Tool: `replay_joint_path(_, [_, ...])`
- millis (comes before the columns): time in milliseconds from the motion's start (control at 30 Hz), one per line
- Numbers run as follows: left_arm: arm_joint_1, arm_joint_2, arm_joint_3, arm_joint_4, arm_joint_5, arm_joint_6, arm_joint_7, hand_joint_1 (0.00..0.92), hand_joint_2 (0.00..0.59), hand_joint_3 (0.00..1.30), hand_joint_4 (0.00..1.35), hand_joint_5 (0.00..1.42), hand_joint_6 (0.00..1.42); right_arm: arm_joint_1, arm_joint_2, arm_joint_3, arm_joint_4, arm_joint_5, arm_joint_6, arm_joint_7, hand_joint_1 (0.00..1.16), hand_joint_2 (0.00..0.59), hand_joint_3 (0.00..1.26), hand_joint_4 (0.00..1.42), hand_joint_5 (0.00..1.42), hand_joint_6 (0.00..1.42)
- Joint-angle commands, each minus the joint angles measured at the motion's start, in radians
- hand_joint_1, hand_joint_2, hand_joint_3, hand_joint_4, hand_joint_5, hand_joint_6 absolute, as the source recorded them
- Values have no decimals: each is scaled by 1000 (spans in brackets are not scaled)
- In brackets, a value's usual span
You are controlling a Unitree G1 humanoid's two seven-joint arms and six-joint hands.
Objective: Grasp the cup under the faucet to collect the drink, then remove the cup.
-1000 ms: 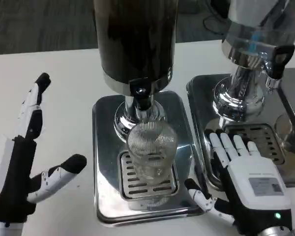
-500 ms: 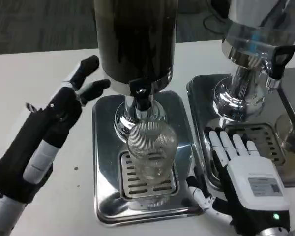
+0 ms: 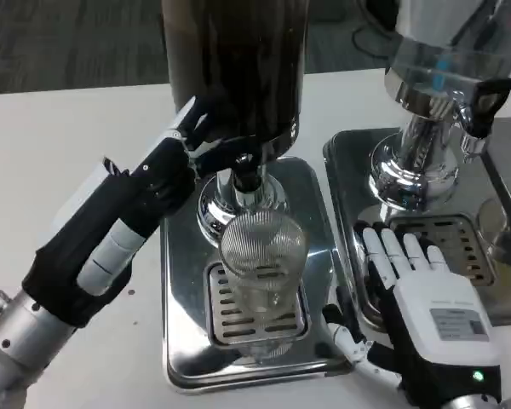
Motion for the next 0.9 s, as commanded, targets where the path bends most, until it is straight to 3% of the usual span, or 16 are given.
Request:
replay_joint_path(33, [-2, -25, 8, -31, 29, 31, -35, 0, 126, 14, 0, 141, 127, 11, 8, -6, 8, 12, 3, -19, 254, 342, 0, 0, 0, 26])
replay_joint_path(400, [12, -22, 11, -98, 168, 17, -35, 0, 132, 163, 41, 233, 192, 16, 13, -7, 11, 13, 2, -30, 257, 342, 0, 0, 0, 40])
replay_joint_path(900, [51, 54, 55, -137, 512, -149, 79, 0, 140, 250, 101, 265, 223, 9, 12, -8, 19, 34, -3, -23, 258, 342, 0, 0, 0, 47])
